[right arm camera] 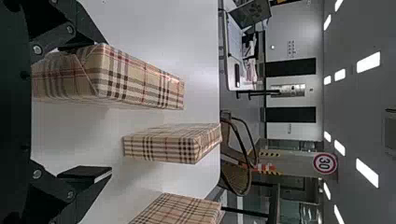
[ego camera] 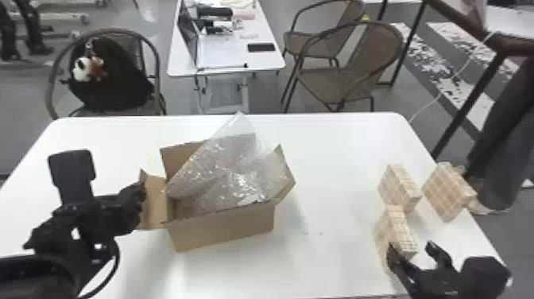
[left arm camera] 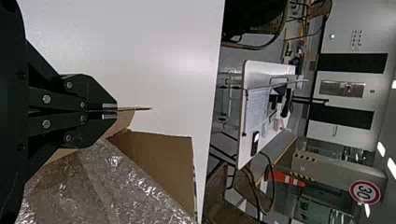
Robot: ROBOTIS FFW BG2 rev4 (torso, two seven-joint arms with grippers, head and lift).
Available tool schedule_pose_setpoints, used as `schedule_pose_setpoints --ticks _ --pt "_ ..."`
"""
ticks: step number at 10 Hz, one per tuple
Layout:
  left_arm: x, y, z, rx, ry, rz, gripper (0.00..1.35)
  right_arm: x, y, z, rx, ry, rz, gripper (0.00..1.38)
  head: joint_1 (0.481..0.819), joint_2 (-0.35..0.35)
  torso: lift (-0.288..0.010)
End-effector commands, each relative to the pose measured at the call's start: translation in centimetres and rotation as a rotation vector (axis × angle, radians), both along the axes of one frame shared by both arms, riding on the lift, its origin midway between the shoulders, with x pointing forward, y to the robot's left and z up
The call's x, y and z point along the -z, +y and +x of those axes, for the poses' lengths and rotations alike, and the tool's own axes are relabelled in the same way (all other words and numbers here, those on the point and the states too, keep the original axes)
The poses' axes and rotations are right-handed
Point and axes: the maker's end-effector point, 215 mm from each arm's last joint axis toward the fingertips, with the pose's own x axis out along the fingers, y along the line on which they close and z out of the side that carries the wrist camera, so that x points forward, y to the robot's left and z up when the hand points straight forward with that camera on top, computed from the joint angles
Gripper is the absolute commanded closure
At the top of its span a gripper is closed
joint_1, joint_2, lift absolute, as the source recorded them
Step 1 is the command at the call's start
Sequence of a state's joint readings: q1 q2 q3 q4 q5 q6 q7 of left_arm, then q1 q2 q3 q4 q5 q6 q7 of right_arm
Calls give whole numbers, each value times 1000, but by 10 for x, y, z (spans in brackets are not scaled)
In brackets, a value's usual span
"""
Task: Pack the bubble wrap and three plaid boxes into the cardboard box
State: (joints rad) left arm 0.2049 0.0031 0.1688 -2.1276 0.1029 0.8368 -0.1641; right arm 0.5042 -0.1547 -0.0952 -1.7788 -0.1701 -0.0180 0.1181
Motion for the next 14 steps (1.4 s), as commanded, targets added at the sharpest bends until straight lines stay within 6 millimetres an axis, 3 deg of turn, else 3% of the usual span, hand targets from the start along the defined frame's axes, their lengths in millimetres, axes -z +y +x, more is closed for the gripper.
schedule_pose_setpoints --ticks 1,4,6,7,9,11,13,14 --pt "0 -3 0 2 0 -6 1216 4 4 7 -9 0 10 849 695 -34 -92" --pt "0 -5 0 7 -2 -8 1216 -2 7 7 -6 -6 39 1023 695 -29 -92" --pt "0 -5 0 8 -2 -7 1214 -9 12 8 -9 -16 65 1023 695 -26 -92" --pt "-1 -5 0 8 -4 -7 1216 -26 21 11 -16 -46 111 1023 695 -23 -92" --pt "-1 -5 1 8 -3 -3 1216 -105 61 43 -143 -131 221 1024 695 -8 -92" --pt "-2 -7 2 12 -4 1 1216 -184 115 81 -386 -153 260 1023 695 52 -92" --pt "-2 -9 4 16 -1 8 1214 -236 157 95 -532 -178 288 1024 695 97 -92" --pt "-2 -10 5 18 0 10 1216 -246 174 102 -574 -181 283 1024 695 116 -92"
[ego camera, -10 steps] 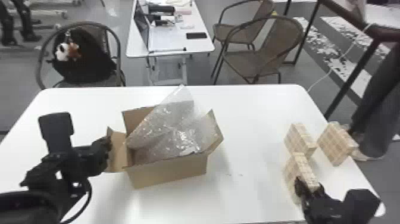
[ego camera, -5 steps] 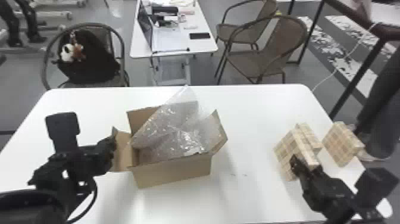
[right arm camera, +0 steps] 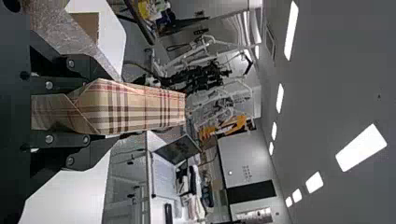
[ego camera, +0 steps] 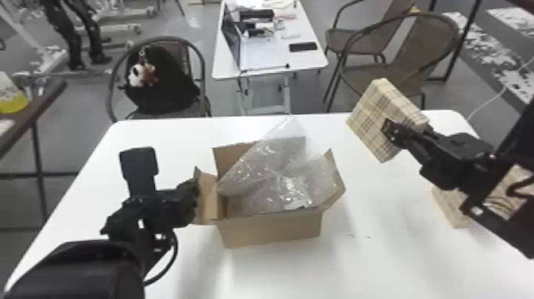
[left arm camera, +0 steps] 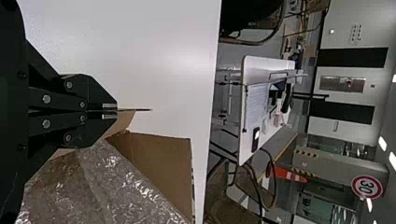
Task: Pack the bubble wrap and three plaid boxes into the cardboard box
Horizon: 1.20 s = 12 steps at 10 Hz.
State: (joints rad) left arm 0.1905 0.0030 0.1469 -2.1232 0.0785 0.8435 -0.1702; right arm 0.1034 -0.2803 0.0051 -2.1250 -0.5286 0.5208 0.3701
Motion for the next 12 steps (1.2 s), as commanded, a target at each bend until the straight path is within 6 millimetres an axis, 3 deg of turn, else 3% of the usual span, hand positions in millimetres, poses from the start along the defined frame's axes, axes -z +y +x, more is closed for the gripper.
schedule_pose_setpoints --ticks 1,4,7,9,12 --pt "0 -4 2 3 1 -3 1216 2 34 12 -77 21 20 1024 695 137 -92" --pt "0 -9 4 12 0 -7 1216 61 112 33 -227 99 82 1024 695 195 -92" --pt "2 -19 6 28 3 -10 1216 84 169 52 -306 79 46 1024 695 257 -92" --pt "2 -22 8 34 2 -11 1216 98 182 48 -318 137 55 1024 695 278 -92" --pt "3 -20 7 30 5 -12 1216 114 169 46 -214 225 3 1024 695 277 -92"
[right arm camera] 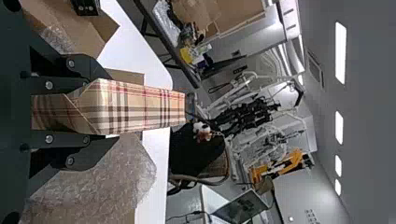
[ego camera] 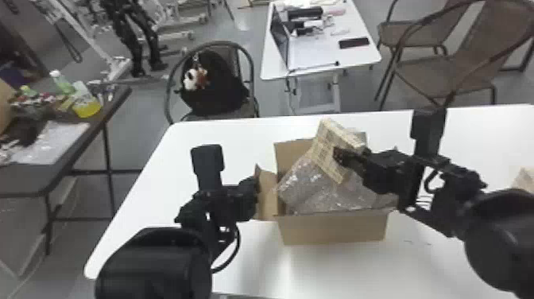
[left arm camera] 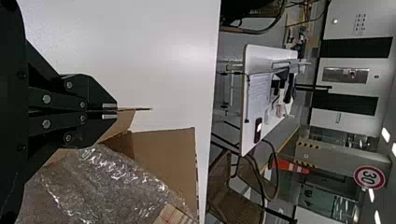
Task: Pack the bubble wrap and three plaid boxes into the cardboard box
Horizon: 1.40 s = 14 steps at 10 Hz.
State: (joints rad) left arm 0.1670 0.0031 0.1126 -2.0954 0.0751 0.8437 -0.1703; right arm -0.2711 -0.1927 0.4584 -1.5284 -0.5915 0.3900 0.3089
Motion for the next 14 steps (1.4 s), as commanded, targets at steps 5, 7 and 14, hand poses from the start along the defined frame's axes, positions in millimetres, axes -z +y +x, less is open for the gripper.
schedule_pose_setpoints --ticks 5,7,14 --pt "-1 -7 2 10 -3 -6 1216 66 50 -48 -98 429 226 906 695 321 -92" --pt "-1 -6 2 8 -3 -7 1214 35 21 -31 -21 339 224 50 695 329 -92" --pt "-1 -4 1 9 0 -8 1214 -98 -150 -6 282 -115 -148 272 695 187 -92"
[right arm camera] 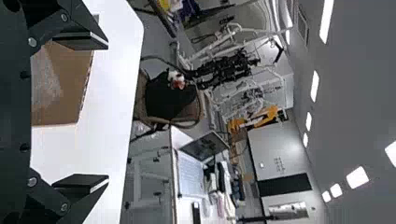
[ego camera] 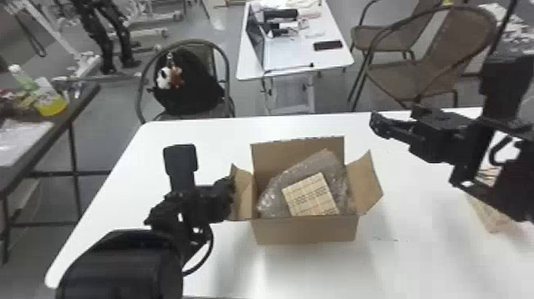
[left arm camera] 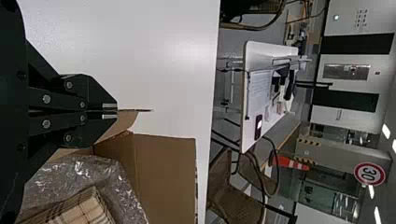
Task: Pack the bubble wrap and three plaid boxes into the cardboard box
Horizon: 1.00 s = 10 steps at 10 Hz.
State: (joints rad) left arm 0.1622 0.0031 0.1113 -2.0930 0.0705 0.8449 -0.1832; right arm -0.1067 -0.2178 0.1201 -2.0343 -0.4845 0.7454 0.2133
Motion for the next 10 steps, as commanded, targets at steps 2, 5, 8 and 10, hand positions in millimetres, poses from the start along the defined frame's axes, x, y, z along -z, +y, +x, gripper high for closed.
schedule_pose_setpoints --ticks 2,5,8,10 --pt "-2 -1 0 3 1 -6 1214 42 -65 -29 142 21 -159 272 695 120 -92" --pt "-17 11 1 -7 -25 17 1214 135 -127 -76 227 160 -336 271 695 65 -92" --pt "-15 13 0 -2 -17 20 1214 178 -152 -103 281 152 -394 268 695 25 -92" --pt "-13 15 -2 -3 -13 20 1214 181 -180 -108 377 111 -440 268 695 -1 -92"
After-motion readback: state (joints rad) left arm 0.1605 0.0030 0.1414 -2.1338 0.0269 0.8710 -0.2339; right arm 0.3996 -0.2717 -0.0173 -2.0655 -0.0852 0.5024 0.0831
